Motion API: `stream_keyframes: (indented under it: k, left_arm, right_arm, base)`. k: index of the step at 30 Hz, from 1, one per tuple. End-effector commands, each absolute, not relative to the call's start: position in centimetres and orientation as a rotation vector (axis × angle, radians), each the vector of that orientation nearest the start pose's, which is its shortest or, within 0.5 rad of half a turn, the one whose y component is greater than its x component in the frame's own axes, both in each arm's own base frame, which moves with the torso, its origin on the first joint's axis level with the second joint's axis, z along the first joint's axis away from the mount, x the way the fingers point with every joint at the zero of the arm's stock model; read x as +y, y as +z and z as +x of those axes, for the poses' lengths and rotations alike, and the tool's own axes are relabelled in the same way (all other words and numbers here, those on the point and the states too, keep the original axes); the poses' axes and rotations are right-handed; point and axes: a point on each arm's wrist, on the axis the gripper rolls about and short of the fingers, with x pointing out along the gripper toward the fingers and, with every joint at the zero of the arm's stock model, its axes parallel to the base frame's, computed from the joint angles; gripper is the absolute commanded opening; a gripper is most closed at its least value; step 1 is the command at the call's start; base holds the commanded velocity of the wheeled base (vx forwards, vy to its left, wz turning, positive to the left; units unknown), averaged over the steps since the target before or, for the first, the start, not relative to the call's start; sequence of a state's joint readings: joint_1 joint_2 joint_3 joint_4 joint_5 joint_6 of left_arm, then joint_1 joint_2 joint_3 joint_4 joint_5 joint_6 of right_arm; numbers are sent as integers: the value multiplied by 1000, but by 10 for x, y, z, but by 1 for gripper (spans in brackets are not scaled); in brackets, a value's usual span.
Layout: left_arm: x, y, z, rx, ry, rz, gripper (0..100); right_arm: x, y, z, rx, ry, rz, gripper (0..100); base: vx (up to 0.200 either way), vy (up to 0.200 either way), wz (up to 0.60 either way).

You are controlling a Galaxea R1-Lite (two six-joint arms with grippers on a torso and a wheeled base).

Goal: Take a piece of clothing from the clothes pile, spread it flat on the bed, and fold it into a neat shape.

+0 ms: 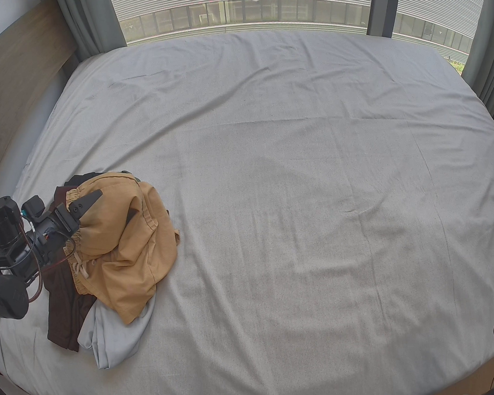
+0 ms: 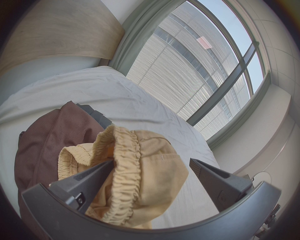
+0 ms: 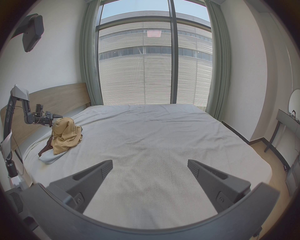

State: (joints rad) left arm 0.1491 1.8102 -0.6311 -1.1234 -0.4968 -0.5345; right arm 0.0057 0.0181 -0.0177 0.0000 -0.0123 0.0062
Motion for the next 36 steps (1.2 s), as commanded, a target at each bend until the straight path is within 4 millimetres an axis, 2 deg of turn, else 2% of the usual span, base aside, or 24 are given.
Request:
stream_keyframes:
  k: [1, 7, 18, 19, 28, 36]
  left_arm:
    - [36, 151, 314, 134, -327, -564, 100]
    - [39, 159, 321, 78, -333, -603, 100]
    - [39, 157, 329, 76, -340, -603, 100]
    - [39, 158, 330, 72, -342, -602, 0]
    - [41, 158, 329, 74, -341, -607, 0]
    - [39, 163, 327, 55, -362, -679, 0]
  right_arm:
    - [0, 76, -22, 6, -6, 6, 100]
    - [0, 76, -22, 6, -6, 6, 100]
    - [0, 76, -22, 6, -6, 6, 100]
    - [0, 76, -22, 6, -6, 6, 100]
    - [0, 76, -22, 6, -8, 6, 100]
    - [0, 76, -22, 6, -8, 6, 100]
  base:
    - [0, 0, 0]
    - [0, 0, 0]
    - [0, 0, 0]
    - [0, 0, 0]
    - [0, 0, 0]
    - [0, 0, 0]
